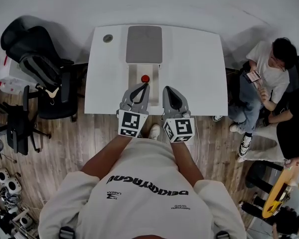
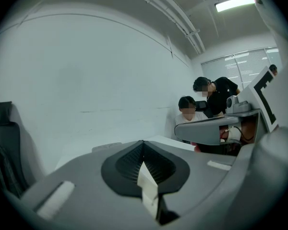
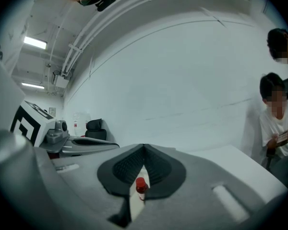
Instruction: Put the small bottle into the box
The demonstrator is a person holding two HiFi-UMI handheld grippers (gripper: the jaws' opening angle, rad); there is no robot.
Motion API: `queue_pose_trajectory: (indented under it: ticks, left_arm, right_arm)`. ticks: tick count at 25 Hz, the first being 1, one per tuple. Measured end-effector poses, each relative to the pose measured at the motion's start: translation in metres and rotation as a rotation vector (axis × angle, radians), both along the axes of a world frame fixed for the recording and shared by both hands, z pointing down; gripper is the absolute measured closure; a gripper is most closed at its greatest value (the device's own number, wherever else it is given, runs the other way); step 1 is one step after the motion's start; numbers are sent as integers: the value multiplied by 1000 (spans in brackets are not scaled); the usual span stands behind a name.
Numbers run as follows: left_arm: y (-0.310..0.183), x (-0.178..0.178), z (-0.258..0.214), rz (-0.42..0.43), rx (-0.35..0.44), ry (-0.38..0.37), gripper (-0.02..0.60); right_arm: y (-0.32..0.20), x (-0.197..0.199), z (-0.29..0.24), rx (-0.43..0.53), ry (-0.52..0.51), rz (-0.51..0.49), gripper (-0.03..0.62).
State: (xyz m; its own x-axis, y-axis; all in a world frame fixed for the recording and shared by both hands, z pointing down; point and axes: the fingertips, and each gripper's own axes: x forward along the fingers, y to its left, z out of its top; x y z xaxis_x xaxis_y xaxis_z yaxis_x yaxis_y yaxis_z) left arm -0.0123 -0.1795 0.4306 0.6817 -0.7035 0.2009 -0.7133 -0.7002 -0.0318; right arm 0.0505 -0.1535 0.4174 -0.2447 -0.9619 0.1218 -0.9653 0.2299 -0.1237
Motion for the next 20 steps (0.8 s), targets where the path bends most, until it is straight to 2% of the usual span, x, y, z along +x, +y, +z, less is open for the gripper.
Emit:
queue_pose_trajectory:
  ticks: [20]
  left_arm:
    - [-6,-9,-24,-8,43,53,581]
  right_arm:
    - [-16,-7,-8,24,19,-32,595]
